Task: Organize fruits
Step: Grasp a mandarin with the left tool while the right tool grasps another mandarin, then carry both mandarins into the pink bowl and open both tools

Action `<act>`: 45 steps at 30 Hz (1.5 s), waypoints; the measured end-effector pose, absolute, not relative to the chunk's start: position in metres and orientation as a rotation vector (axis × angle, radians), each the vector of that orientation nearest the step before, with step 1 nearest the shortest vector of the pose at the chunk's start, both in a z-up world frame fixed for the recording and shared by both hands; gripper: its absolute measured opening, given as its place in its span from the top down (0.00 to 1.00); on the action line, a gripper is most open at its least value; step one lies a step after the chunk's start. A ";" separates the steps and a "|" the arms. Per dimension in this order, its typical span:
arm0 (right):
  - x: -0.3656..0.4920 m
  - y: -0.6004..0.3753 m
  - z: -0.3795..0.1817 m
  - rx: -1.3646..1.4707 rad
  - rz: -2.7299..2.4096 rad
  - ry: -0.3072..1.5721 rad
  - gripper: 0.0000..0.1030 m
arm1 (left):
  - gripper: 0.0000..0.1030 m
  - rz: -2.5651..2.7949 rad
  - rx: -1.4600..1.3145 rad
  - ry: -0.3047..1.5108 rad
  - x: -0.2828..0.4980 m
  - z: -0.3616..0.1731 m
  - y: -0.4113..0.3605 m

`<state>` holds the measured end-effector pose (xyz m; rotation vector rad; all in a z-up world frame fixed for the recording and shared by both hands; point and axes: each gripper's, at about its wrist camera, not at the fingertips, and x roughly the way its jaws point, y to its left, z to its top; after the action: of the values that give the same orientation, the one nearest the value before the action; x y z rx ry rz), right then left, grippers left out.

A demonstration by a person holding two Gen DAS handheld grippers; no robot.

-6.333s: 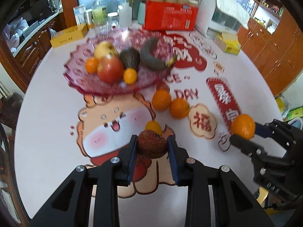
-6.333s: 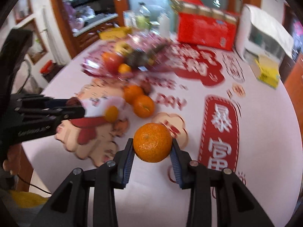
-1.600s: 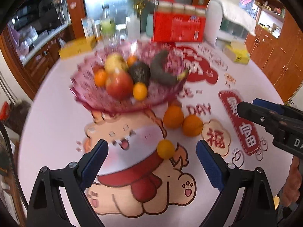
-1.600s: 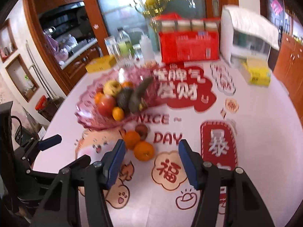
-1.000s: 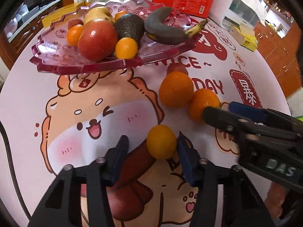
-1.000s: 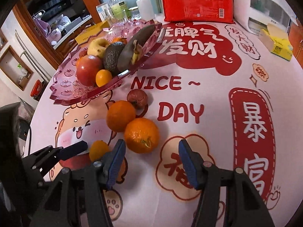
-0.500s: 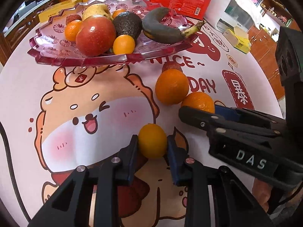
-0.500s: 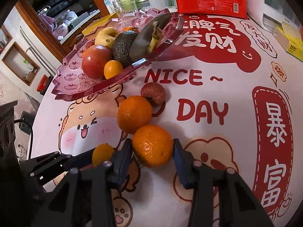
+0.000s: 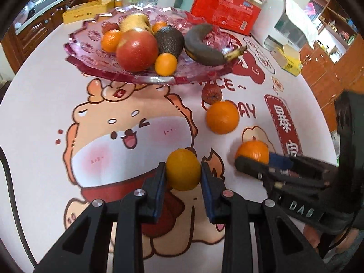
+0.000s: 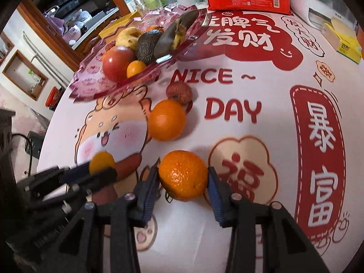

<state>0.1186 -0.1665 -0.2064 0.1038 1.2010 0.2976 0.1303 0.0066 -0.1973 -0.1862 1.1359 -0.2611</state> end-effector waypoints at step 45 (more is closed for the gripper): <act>0.162 -0.113 0.092 -0.024 0.380 0.630 0.59 | 0.73 -0.080 -0.125 0.725 0.195 0.093 0.084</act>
<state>0.1625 -0.1134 0.0925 -0.0240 0.6302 0.3803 0.1948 0.0843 0.0931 -0.1251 0.7247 -0.0797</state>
